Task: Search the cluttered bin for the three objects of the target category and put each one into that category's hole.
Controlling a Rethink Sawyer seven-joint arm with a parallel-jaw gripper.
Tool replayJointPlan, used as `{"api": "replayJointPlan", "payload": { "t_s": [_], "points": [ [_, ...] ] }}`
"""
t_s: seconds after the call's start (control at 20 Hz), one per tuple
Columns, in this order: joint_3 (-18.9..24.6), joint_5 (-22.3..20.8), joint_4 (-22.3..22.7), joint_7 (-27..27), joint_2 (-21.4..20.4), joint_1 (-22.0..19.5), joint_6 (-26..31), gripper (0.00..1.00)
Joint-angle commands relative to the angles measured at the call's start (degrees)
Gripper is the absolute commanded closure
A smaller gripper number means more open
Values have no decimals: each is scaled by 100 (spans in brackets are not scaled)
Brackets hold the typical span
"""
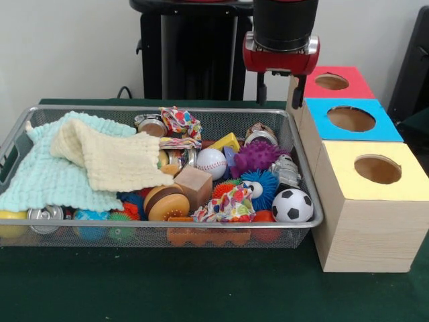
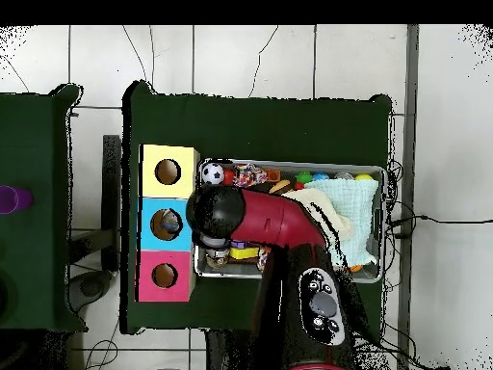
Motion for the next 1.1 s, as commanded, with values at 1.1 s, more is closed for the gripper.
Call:
{"api": "replayJointPlan", "payload": {
  "t_s": [1.1],
  "points": [
    [1097,-495,460,-219,1738,-669,-2038,0]
  ]
}}
